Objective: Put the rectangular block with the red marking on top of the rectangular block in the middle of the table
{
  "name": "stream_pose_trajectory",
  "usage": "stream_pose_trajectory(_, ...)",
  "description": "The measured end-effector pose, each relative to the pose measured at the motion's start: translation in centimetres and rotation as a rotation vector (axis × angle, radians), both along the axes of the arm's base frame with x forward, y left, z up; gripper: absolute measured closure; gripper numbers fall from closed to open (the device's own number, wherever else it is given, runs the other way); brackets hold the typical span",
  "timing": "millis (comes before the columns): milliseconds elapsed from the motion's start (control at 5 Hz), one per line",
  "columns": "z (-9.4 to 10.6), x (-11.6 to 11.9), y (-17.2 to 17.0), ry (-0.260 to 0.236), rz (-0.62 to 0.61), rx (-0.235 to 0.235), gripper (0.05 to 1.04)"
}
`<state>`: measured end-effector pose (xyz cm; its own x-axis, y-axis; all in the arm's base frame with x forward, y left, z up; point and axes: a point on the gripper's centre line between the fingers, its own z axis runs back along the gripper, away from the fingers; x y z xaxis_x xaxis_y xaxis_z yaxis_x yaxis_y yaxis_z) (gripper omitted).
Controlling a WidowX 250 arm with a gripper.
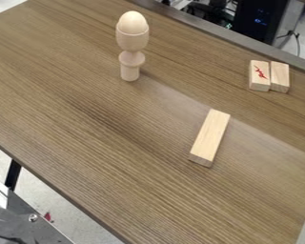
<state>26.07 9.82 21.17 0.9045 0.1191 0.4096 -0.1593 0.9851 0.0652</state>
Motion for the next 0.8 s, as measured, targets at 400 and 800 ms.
stream_pose_trajectory(400,-2.0,0.4,-2.7,0.058,-0.029,-0.031,0.083)
stream_pose_trajectory(800,-4.7,3.4,-8.5,0.125,-0.022,-0.087,0.083)
